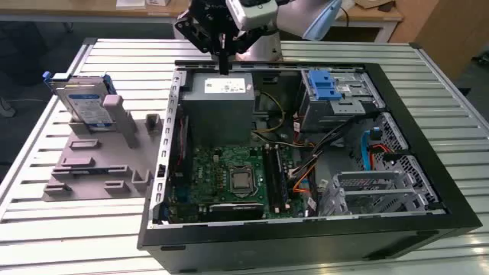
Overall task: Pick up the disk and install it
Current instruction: 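Reach for the disk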
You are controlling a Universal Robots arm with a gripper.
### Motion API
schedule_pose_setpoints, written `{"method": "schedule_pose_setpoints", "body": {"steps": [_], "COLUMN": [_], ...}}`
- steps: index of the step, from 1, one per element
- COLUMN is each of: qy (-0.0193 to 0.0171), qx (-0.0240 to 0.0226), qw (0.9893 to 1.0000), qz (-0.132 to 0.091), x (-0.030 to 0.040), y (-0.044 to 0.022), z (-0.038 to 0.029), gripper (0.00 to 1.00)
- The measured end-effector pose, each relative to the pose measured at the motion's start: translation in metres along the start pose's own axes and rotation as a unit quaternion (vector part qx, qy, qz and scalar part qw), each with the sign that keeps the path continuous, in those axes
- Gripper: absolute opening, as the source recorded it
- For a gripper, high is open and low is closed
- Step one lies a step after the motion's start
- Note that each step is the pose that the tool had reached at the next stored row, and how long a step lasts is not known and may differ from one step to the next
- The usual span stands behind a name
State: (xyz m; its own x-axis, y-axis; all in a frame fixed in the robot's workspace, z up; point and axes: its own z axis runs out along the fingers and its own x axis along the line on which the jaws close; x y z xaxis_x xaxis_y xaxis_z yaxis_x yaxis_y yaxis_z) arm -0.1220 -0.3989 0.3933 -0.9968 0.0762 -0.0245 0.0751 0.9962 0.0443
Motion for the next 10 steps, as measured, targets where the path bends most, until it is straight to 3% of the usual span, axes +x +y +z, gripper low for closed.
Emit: {"method": "schedule_pose_setpoints", "body": {"steps": [10], "qy": [0.0], "qx": [0.0], "qw": [1.0], "qz": [0.0], "x": [0.0016], "y": [-0.0001], "z": [0.0], "gripper": [0.11]}}
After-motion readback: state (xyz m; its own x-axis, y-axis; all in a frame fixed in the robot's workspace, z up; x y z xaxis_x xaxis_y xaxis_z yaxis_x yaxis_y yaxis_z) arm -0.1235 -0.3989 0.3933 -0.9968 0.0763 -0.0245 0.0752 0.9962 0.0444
